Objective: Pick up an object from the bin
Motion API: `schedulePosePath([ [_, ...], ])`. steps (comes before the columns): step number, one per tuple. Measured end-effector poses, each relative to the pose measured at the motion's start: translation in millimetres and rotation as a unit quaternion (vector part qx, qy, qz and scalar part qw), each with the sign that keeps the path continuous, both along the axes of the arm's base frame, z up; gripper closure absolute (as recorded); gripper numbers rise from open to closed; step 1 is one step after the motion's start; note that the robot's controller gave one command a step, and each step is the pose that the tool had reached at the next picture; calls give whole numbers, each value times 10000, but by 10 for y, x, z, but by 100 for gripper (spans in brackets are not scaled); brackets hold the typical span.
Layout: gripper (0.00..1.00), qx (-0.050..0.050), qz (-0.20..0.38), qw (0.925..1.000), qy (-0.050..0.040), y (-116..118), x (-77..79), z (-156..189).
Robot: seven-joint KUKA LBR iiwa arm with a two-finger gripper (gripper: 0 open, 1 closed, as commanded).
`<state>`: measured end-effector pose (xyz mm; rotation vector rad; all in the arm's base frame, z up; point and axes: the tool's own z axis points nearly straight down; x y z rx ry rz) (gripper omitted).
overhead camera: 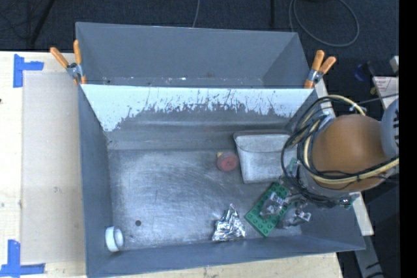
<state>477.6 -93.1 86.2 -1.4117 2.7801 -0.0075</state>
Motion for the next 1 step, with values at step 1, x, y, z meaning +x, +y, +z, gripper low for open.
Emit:
schedulePosePath([
  [1, 0, -17, 13, 10000, 69, -14, -36, -23],
])
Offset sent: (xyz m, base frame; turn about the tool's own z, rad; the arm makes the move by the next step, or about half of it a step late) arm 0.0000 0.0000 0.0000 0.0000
